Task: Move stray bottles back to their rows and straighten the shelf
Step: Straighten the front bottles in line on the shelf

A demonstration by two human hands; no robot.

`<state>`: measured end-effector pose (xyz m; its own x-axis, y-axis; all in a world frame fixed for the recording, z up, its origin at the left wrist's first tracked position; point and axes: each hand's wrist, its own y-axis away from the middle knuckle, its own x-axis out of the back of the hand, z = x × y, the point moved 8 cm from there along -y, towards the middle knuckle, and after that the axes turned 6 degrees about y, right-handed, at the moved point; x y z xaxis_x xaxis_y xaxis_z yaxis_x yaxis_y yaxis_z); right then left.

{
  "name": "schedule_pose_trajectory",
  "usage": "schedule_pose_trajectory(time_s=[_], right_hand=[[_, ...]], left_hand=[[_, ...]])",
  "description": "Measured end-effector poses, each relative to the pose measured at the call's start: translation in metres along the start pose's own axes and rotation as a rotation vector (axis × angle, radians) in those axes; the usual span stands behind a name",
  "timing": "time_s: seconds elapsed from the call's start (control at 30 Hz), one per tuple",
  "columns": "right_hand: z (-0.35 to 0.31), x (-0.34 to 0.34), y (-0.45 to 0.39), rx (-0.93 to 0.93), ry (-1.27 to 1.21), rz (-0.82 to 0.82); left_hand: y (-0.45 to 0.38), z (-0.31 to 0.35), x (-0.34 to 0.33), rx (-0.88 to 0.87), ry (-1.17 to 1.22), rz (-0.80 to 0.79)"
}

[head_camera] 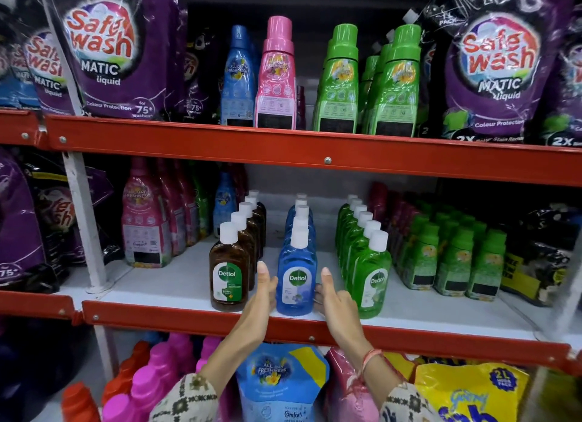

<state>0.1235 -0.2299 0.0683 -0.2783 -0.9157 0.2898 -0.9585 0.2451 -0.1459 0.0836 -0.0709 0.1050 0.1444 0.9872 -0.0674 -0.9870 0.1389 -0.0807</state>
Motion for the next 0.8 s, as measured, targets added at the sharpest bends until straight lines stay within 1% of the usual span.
schedule_pose_trajectory(time_s=[0.17,0.37,0.43,0.5,0.57,0.6,0.63,0.67,0.73,0.77,0.8], right_hand=[[-0.001,0.005,0.005,0.020,0.024,0.034],[-0.010,0.006,0.015,0.030,0.027,0.016],[-0.020,0.015,0.026,0.047,0.037,0.040],[-0.029,0.029,0.037,0.098,0.036,0.120],[-0.034,0.047,0.047,0.138,-0.025,0.225],[-0.035,0.060,0.052,0.155,-0.060,0.292],[-0.035,0.074,0.056,0.167,-0.086,0.368],[-0.036,0.089,0.061,0.181,-0.108,0.454],[-0.034,0.115,0.065,0.188,-0.107,0.598],[-0.031,0.125,0.062,0.169,-0.080,0.631],[-0.024,0.131,0.055,0.134,-0.053,0.622]], left_hand=[[-0.006,-0.002,0.002,0.006,-0.006,0.012],[-0.007,-0.011,0.007,0.020,-0.039,0.034],[-0.004,-0.011,0.011,0.000,-0.090,0.075],[0.005,-0.004,0.017,-0.138,-0.136,0.203],[0.025,0.010,0.021,-0.350,-0.083,0.357],[0.033,0.013,0.018,-0.419,-0.047,0.396],[0.038,0.015,0.012,-0.448,-0.016,0.401],[0.039,0.015,0.005,-0.452,0.005,0.377],[0.033,0.011,-0.020,-0.397,0.002,0.252],[0.027,0.007,-0.035,-0.330,-0.008,0.168],[0.019,0.001,-0.051,-0.251,-0.023,0.085]])
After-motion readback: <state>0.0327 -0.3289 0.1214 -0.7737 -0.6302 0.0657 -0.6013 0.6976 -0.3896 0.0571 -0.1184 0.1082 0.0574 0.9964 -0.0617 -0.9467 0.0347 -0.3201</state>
